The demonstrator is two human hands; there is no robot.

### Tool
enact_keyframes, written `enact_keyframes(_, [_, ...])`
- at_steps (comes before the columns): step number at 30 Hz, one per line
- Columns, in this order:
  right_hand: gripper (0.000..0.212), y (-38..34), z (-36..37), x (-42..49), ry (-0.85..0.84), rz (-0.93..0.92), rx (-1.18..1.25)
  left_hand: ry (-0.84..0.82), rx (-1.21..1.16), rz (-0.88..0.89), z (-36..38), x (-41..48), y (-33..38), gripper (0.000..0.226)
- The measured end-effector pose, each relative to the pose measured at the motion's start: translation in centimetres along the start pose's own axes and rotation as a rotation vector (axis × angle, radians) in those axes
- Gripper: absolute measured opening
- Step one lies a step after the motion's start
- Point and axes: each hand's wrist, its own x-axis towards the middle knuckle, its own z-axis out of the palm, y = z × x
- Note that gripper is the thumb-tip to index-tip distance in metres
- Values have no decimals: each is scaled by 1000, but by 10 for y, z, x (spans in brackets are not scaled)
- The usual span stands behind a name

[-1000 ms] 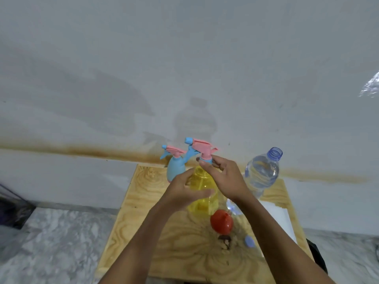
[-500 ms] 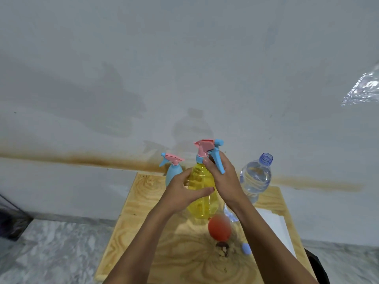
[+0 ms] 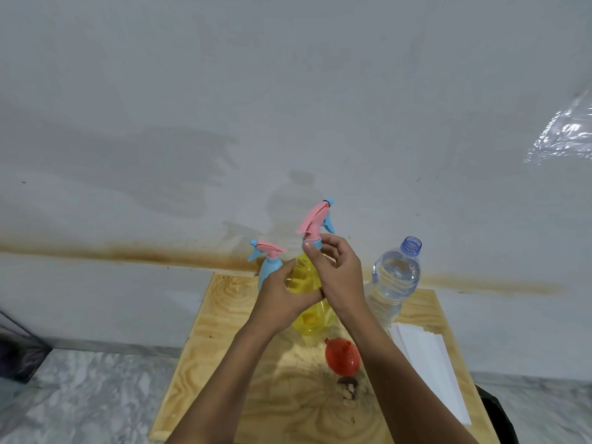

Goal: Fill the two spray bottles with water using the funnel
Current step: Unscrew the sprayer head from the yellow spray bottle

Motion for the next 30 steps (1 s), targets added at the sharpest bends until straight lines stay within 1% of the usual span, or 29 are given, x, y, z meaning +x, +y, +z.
enact_keyframes(3, [28, -1, 2, 2, 45, -20, -79, 25, 14, 15, 0, 1, -2, 44])
enact_keyframes(7, [38, 0, 2, 4, 36, -6, -39, 51, -1, 7, -2, 4, -5, 45])
enact_keyframes(10, [25, 1, 4, 3, 2, -39, -72, 59, 15, 8, -4, 6, -8, 43])
enact_keyframes(11, [24, 0, 6, 3, -3, -52, -104, 57, 18, 8, -4, 6, -9, 45])
enact_keyframes(13, [32, -1, 9, 4, 20, -65, -151, 46, 35, 13, -4, 6, -9, 50])
enact_keyframes(16, [37, 0, 8, 9, 64, -63, -169, 39, 49, 13, -4, 7, -10, 51])
enact_keyframes(18, [34, 0, 5, 8, 40, -52, -155, 53, 47, 0, -4, 8, -12, 51])
enact_keyframes(21, [21, 1, 5, 6, 12, -79, -166, 63, 59, -15, -4, 9, -15, 58])
enact_keyframes(23, [21, 1, 6, 5, 3, -84, -174, 74, 62, -8, -3, 10, -21, 64])
enact_keyframes(26, [29, 2, 5, 8, -14, -85, -232, 64, 76, -11, -2, 10, -26, 73])
enact_keyframes(28, [27, 3, 4, 9, -20, -100, -261, 66, 60, -47, -1, 10, -32, 81])
enact_keyframes(29, [24, 3, 3, 10, -13, -111, -258, 71, 66, -67, -1, 10, -35, 80])
enact_keyframes(30, [22, 3, 2, 11, -1, -127, -248, 71, 76, -78, -1, 10, -37, 74])
